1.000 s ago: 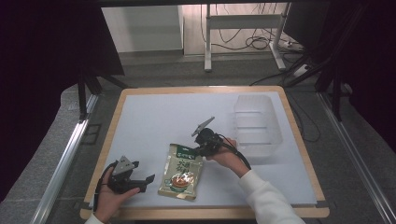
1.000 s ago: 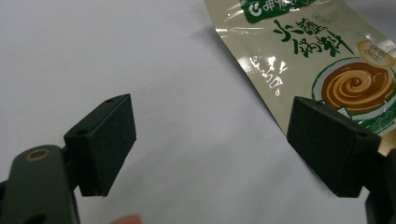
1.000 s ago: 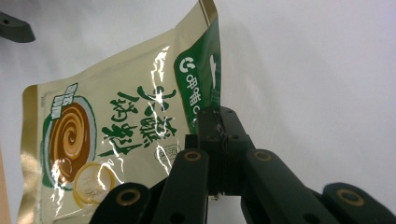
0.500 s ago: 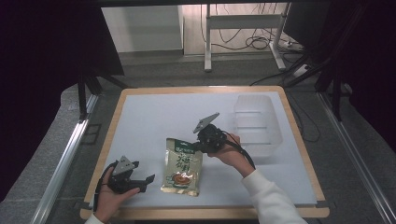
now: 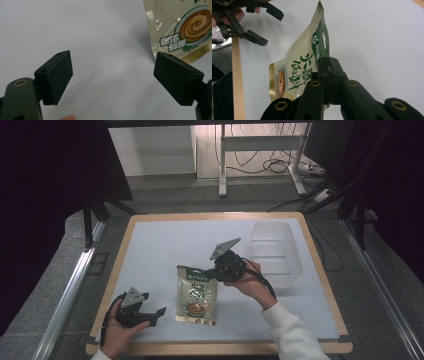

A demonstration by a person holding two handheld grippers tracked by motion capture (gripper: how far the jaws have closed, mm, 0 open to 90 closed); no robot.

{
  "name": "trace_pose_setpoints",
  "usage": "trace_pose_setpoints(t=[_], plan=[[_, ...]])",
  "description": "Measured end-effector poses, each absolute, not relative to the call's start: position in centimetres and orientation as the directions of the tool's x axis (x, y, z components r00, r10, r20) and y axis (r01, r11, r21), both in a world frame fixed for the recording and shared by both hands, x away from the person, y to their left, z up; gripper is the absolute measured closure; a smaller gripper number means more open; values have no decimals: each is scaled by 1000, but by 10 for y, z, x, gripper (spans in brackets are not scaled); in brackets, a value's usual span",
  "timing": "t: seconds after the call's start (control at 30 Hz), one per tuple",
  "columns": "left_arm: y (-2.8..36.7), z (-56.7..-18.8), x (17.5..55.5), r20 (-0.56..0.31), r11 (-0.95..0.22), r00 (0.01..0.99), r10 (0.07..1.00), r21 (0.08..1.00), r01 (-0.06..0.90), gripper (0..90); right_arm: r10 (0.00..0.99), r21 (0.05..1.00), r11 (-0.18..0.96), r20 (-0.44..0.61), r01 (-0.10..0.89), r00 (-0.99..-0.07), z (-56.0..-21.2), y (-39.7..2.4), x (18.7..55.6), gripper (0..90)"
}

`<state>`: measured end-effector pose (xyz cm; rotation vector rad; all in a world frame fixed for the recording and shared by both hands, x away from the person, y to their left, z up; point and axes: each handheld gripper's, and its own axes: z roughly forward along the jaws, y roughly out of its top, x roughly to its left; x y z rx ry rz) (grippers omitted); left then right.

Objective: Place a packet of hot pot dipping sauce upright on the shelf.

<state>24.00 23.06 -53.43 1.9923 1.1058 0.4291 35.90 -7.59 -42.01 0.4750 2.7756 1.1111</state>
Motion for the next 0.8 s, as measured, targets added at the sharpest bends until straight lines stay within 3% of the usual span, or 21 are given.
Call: trace_pose_setpoints(t=[0.8], plan=[[230,-535,240,-84,-297,559,825,777,555,158,305,770,633,-151,82,-940,-369,-97,334,897]])
